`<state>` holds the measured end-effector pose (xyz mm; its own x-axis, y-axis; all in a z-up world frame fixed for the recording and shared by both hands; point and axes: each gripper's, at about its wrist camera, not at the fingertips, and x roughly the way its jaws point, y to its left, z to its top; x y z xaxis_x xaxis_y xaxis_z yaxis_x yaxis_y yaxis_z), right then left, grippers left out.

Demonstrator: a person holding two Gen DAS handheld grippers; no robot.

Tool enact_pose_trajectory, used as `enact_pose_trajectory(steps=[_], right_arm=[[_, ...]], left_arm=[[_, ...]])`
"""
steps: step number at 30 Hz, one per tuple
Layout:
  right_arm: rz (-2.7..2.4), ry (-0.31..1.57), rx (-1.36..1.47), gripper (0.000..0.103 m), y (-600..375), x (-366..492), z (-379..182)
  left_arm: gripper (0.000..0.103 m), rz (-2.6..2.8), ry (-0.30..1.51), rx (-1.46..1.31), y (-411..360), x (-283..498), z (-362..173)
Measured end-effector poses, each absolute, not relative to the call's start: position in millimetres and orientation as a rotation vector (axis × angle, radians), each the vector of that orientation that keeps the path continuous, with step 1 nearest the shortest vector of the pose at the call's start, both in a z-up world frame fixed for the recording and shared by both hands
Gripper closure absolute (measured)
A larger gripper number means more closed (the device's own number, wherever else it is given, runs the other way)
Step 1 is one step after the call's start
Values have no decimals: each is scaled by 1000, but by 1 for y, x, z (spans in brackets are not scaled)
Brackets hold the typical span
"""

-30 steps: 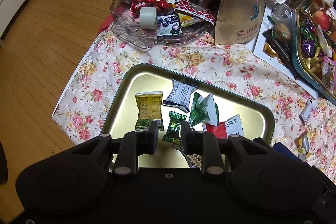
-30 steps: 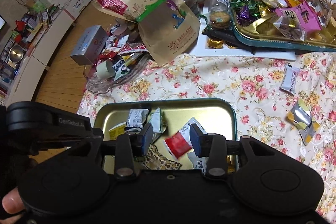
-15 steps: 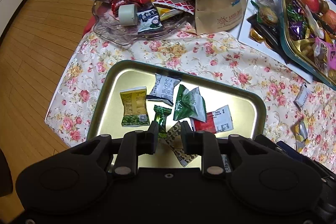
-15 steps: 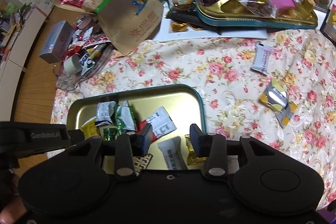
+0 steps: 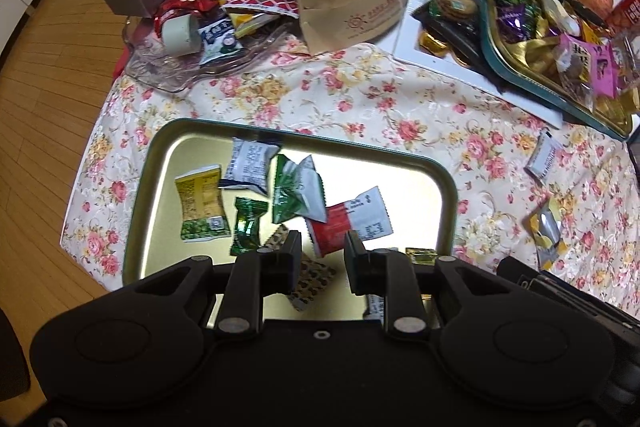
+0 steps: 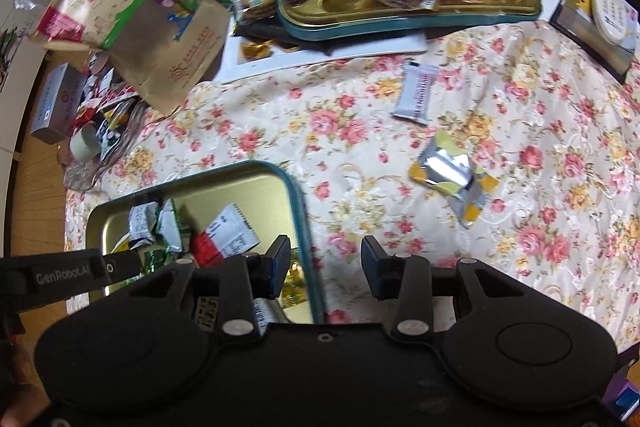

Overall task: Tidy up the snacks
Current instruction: 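Move the right tool to the silver-and-yellow packet on the tablecloth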

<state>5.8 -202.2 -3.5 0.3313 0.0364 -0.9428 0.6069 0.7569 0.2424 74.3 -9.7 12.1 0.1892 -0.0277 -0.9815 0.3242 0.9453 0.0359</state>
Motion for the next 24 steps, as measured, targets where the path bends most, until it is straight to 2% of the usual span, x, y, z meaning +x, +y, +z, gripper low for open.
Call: enact_pose_trajectory(steps=[24], right_arm=[[-602,1176,749,61,-313,-26,-20]], left_arm=[[70,-357,1385,294,-84,64,2]])
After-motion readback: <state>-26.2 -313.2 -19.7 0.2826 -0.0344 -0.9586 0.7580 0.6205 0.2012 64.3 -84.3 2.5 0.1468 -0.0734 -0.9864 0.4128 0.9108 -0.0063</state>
